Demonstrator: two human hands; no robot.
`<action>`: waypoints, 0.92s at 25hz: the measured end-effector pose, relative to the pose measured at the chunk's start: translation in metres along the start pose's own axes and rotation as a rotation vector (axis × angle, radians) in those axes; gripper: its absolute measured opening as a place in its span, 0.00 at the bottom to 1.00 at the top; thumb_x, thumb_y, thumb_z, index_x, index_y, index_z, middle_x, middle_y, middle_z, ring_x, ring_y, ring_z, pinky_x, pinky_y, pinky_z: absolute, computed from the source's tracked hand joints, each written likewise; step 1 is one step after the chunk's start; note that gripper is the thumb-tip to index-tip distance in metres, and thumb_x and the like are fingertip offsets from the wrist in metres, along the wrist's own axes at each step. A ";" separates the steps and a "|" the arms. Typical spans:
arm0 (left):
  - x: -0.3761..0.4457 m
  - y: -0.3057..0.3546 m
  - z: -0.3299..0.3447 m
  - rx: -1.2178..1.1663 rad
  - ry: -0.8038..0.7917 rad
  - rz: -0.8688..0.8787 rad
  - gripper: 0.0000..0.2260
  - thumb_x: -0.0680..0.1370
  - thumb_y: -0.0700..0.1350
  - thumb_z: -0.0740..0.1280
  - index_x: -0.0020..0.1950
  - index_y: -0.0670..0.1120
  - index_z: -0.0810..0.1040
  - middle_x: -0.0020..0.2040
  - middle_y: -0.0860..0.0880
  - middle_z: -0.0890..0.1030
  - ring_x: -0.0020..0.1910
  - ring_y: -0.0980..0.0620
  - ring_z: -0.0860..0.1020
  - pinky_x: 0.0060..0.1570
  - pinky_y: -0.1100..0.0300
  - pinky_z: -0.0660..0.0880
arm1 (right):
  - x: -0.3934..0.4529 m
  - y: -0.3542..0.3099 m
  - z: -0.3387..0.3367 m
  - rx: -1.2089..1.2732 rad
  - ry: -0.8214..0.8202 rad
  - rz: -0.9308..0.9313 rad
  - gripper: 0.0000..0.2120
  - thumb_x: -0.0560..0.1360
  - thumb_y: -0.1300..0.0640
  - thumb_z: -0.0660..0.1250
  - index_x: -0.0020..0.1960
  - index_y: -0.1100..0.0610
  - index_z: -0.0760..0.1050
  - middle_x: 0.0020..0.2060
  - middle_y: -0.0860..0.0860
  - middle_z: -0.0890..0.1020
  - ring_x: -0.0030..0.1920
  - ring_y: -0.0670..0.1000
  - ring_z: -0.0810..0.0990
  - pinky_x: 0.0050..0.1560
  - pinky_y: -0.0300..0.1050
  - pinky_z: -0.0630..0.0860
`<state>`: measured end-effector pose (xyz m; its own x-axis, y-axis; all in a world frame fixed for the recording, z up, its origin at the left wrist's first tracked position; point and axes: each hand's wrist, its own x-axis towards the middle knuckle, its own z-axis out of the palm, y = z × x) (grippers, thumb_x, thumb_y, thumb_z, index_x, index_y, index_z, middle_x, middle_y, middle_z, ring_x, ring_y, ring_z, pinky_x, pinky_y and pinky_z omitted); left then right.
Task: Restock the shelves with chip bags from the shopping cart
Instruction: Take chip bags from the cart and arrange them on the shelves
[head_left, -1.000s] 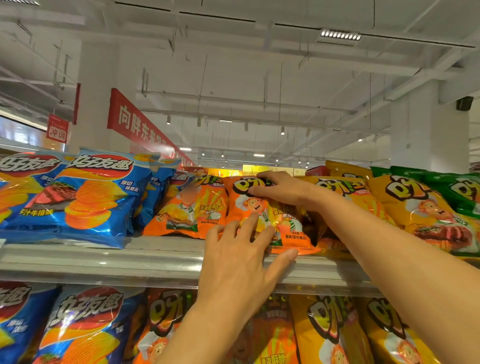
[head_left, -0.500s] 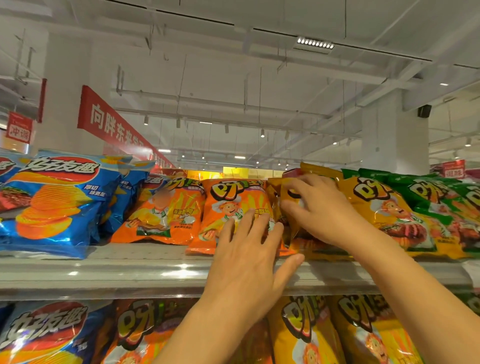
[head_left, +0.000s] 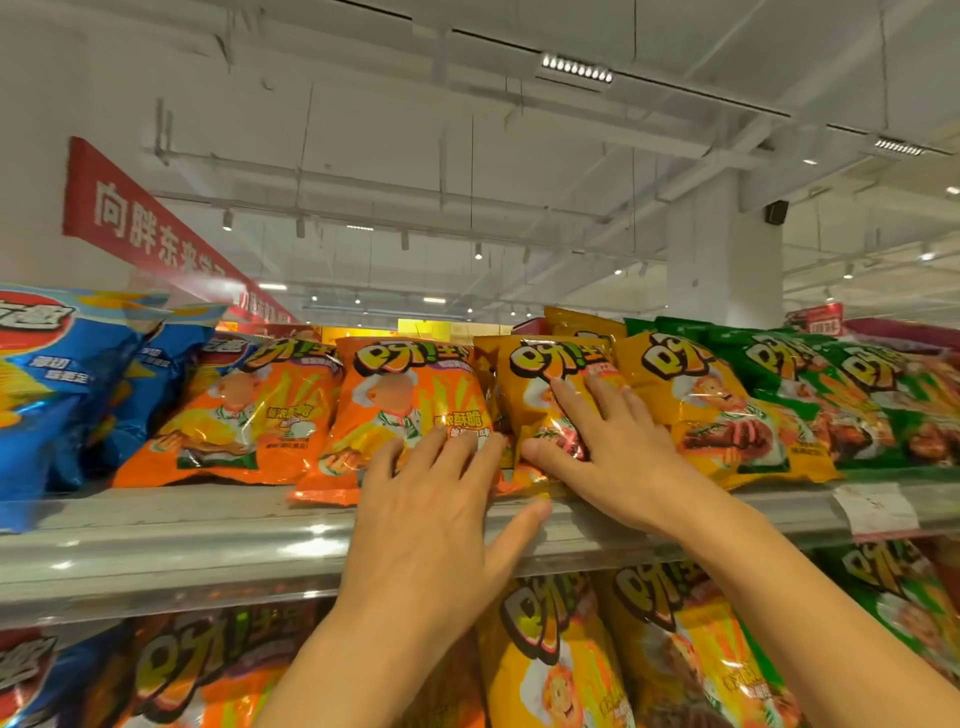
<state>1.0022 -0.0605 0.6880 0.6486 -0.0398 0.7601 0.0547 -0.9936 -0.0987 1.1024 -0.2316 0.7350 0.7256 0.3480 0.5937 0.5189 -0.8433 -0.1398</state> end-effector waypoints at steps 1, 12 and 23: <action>0.000 0.002 -0.002 -0.013 -0.004 -0.017 0.35 0.78 0.71 0.43 0.76 0.55 0.70 0.71 0.54 0.76 0.73 0.49 0.71 0.70 0.43 0.66 | -0.002 0.000 -0.003 0.031 -0.010 -0.020 0.48 0.65 0.19 0.45 0.81 0.37 0.43 0.82 0.47 0.44 0.82 0.57 0.42 0.78 0.67 0.50; -0.003 0.178 0.020 -0.342 0.220 0.243 0.26 0.80 0.56 0.63 0.75 0.46 0.72 0.75 0.41 0.70 0.78 0.41 0.64 0.74 0.37 0.63 | -0.093 0.147 -0.067 0.369 0.464 -0.203 0.24 0.79 0.53 0.69 0.73 0.55 0.71 0.68 0.52 0.73 0.70 0.48 0.70 0.72 0.40 0.65; -0.074 0.574 0.203 -0.853 -0.167 0.592 0.20 0.81 0.49 0.65 0.69 0.41 0.77 0.68 0.39 0.76 0.70 0.38 0.73 0.69 0.45 0.70 | -0.352 0.511 -0.009 0.399 0.370 0.534 0.18 0.81 0.52 0.67 0.69 0.54 0.72 0.62 0.50 0.76 0.63 0.45 0.75 0.63 0.48 0.76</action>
<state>1.1391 -0.6066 0.4447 0.4971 -0.5930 0.6335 -0.8159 -0.5679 0.1085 1.1081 -0.7882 0.4620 0.7617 -0.2846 0.5820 0.3149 -0.6224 -0.7165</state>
